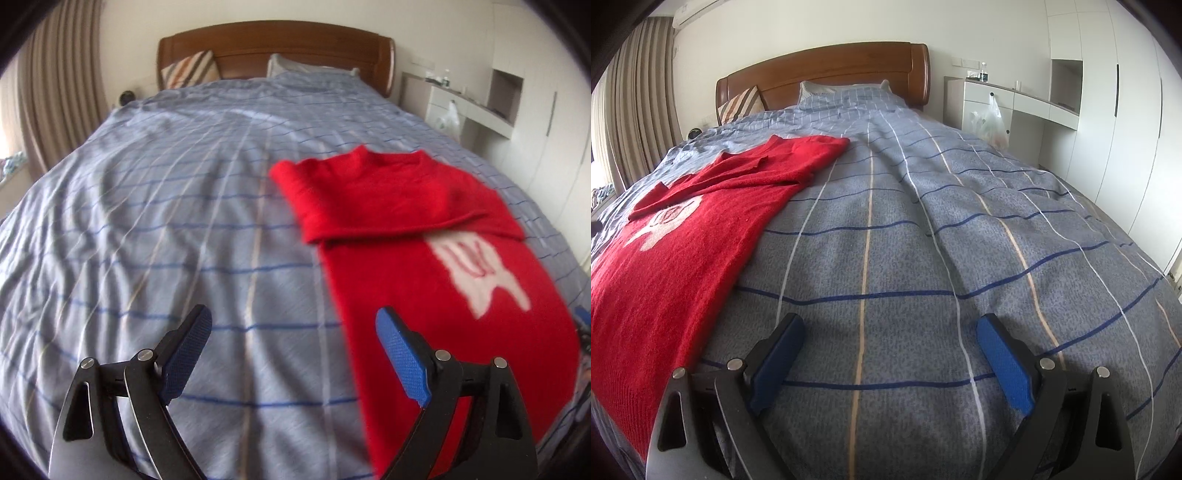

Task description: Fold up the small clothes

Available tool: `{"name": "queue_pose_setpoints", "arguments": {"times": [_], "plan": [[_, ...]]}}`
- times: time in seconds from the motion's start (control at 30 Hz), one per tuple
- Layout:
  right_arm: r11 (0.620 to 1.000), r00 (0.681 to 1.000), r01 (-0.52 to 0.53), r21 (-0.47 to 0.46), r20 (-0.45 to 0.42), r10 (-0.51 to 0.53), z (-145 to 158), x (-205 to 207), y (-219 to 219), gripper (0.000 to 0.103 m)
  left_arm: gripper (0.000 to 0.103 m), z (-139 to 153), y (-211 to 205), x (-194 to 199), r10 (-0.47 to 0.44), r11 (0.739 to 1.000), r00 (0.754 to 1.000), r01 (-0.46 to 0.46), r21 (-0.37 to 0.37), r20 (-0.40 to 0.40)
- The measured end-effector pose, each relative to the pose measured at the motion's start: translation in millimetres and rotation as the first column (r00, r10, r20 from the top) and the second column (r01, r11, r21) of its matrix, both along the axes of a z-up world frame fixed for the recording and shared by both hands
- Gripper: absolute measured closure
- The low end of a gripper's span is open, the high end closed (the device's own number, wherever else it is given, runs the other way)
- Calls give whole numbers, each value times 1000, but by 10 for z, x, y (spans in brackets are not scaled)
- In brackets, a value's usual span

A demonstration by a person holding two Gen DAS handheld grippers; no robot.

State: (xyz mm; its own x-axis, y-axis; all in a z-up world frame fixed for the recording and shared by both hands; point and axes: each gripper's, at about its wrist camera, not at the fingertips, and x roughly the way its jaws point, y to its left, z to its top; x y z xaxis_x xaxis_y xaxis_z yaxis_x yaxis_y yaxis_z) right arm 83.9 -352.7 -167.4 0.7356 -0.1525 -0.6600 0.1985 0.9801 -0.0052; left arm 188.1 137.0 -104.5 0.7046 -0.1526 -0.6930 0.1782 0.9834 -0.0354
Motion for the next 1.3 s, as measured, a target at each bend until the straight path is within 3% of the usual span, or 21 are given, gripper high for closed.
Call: {"name": "queue_pose_setpoints", "arguments": {"times": [0.1,0.13,0.2,0.27,0.37,0.4,0.43,0.53,0.67,0.7,0.73,0.77,0.87,0.97,1.07,1.2,1.3], "plan": [[999,999,-36,0,-31,36,293,29,65,16,11,-288,166,-50,27,999,1000,-27,-18,-14],[998,997,-64,29,-34,65,430,73,96,18,10,-356,200,-74,23,999,1000,-23,-45,-2],[975,990,-138,173,-17,143,766,270,155,23,9,-402,238,-94,24,995,999,-20,-94,39],[909,975,-206,361,2,220,1038,623,227,24,8,-418,256,-110,29,993,998,-23,-115,52],[762,954,-237,603,-1,298,1089,1365,350,29,8,-418,261,-126,24,991,997,-15,-130,69],[733,952,-220,644,-23,305,1012,1656,402,37,8,-416,267,-133,22,990,997,-12,-138,74],[730,952,-199,654,-49,303,925,1907,451,41,8,-420,285,-139,21,989,997,-9,-148,79],[781,958,-117,613,-137,251,612,2467,587,51,8,-429,331,-154,16,984,995,1,-180,93],[775,937,-61,629,-232,261,213,2738,750,53,7,-446,356,-146,11,980,995,10,-198,100],[785,933,-58,617,-247,262,175,2753,781,67,7,-450,357,-144,9,980,995,11,-199,101],[808,936,-63,586,-246,251,195,2732,802,95,6,-450,357,-141,8,980,995,12,-201,102],[822,948,-85,563,-209,241,280,2673,804,97,6,-452,360,-139,8,979,995,13,-203,102],[874,973,-113,473,-126,193,564,2479,745,97,6,-455,360,-138,8,979,995,13,-203,103],[918,963,-88,386,-203,177,486,2467,748,96,6,-457,351,-136,8,981,995,12,-194,102],[913,946,-58,404,-271,179,258,2458,708,88,6,-450,346,-143,9,981,995,11,-191,103],[896,966,-90,435,-181,185,364,2257,576,57,6,-447,342,-148,10,981,994,11,-192,105],[915,974,-143,378,-111,198,523,1990,467,54,6,-446,344,-149,9,980,994,12,-197,105]]}}
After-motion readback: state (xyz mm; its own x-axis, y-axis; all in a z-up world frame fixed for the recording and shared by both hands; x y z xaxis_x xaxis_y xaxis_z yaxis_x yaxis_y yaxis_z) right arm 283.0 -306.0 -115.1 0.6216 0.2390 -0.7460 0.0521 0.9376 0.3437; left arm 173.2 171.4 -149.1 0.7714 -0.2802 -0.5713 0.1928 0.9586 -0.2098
